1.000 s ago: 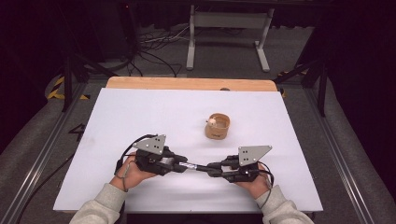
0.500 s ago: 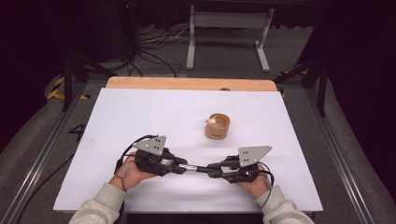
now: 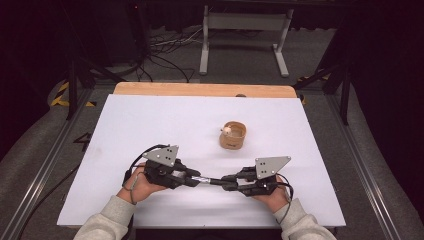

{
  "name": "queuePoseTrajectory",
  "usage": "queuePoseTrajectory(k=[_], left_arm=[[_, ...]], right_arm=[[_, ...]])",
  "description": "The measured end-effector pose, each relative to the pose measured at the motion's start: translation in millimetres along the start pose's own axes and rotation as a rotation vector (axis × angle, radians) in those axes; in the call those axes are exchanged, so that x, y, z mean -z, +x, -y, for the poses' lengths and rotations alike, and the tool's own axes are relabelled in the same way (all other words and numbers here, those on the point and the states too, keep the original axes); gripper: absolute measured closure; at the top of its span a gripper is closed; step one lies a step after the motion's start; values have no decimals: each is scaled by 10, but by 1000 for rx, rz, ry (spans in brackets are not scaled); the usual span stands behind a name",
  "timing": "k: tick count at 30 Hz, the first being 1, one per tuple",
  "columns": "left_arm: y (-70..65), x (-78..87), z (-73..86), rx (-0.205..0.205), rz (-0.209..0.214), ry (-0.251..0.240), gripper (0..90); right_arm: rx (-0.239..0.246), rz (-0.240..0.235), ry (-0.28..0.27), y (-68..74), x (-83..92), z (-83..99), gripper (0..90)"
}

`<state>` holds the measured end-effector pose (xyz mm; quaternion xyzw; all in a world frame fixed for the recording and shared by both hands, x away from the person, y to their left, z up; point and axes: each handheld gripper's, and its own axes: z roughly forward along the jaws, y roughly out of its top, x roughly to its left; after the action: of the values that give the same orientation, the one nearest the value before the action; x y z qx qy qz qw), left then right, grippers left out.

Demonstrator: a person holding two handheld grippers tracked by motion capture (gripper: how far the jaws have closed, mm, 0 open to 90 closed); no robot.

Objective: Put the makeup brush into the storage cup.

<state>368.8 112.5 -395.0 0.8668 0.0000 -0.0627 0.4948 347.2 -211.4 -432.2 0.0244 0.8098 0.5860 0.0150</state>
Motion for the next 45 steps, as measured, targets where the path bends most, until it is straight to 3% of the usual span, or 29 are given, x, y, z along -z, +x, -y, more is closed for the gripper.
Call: queuePoseTrajectory(k=[6,13,17,25,27,33,36,39,45], left_arm=[[-7,10,-10,-7,5,14,705],[-12,8,-21,-13,-3,24,705],[-1,20,-34,-20,-10,35,705],[-22,12,-85,-27,-54,98,705],[-29,10,-99,-30,-59,108,704],[-34,-8,-105,-24,-66,133,704],[-35,-8,-105,-17,-68,140,704],[-29,-11,-109,-18,-72,146,704],[-16,-33,-108,-17,-72,154,704]], right_arm=[[-21,-14,-2,7,-4,-4,731],[-24,3,-27,26,41,-82,593],[-18,23,-13,50,39,-144,541],[-29,36,90,17,43,-345,537],[-33,39,141,-1,21,-420,538],[-23,26,269,-40,-67,-605,551],[-33,19,300,-53,-89,-639,563],[-39,16,378,-71,-150,-692,558],[-37,11,456,-79,-257,-764,531]])
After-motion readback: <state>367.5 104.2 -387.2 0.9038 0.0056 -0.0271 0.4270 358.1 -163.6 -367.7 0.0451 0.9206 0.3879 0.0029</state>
